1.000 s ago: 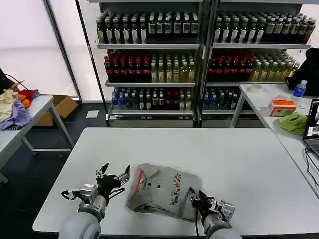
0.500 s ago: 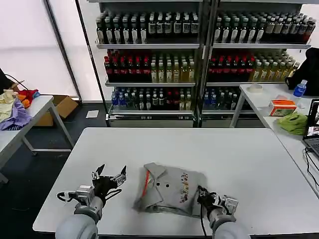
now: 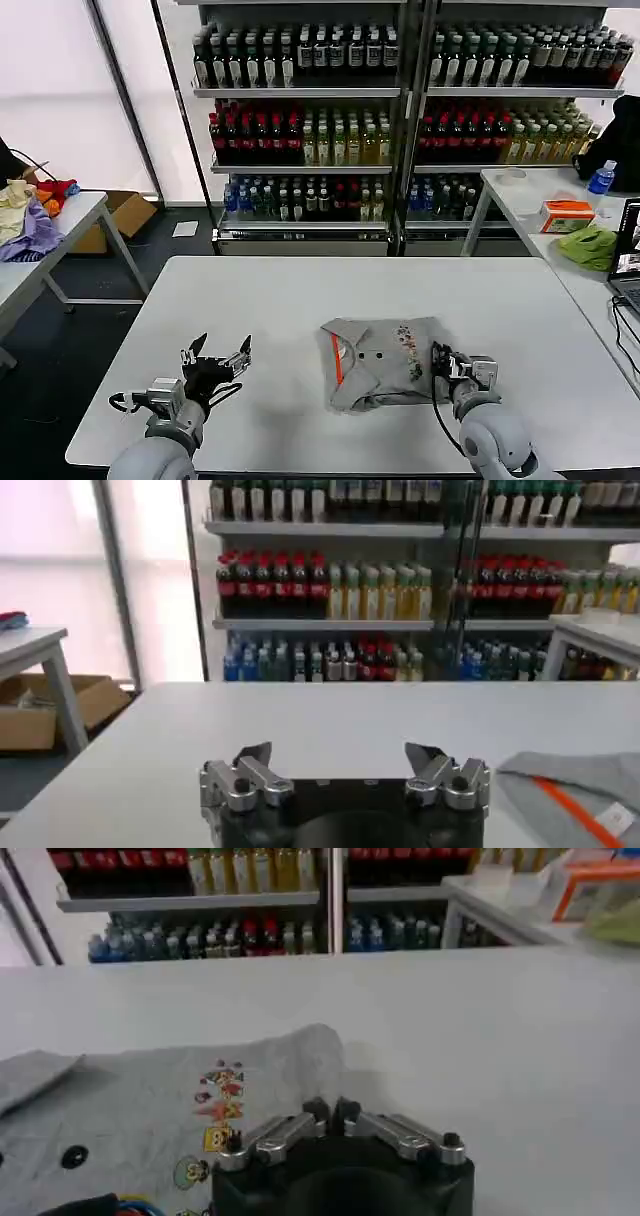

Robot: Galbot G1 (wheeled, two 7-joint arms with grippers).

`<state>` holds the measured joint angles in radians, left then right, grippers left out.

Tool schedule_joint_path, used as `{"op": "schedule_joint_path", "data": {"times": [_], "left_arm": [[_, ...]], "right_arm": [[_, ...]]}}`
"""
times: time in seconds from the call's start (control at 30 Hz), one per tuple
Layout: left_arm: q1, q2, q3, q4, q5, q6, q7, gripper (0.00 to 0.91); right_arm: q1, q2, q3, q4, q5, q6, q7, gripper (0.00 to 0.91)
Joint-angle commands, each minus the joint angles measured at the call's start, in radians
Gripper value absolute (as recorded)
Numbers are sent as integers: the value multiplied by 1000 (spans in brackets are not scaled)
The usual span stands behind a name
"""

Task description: Fold and organize the clothes.

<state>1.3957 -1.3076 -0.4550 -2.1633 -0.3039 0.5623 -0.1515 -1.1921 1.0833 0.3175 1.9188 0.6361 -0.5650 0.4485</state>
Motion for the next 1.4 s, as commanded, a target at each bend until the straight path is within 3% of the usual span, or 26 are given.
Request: {"op": "schedule_joint_path", "data": {"times": [0.03, 0.17, 0.3, 0.57, 0.9, 1.17, 1.33, 1.4], "left_arm": [[16, -16, 4, -7, 2, 2, -2, 907], [20, -22, 7, -9, 2, 3, -2, 907], [30, -20, 9, -10, 1, 3, -2, 907], [40, -24, 6, -17, -3, 3, -2, 907], [46, -36, 11, -11, -1, 4, -2, 907], [52, -37, 12, -13, -1, 7, 0, 907], [53, -37, 13, -12, -2, 9, 1, 907], [54, -36, 14, -12, -2, 9, 2, 907]], "right_arm": [[-8, -20, 61, 135, -341, 9, -47, 907], [-80, -9, -19, 236, -371, 4, -86, 907], [-106, -12, -109, 244, -342, -13, -123, 907], [-98, -3, -237, 181, -316, -16, -98, 907], [-128, -6, -219, 156, -172, -17, -46, 907], [-182, -6, -189, 170, -85, -16, -35, 907], [-189, -9, -178, 169, 43, -17, 16, 907], [-193, -8, -170, 174, 48, -16, 16, 907]]}}
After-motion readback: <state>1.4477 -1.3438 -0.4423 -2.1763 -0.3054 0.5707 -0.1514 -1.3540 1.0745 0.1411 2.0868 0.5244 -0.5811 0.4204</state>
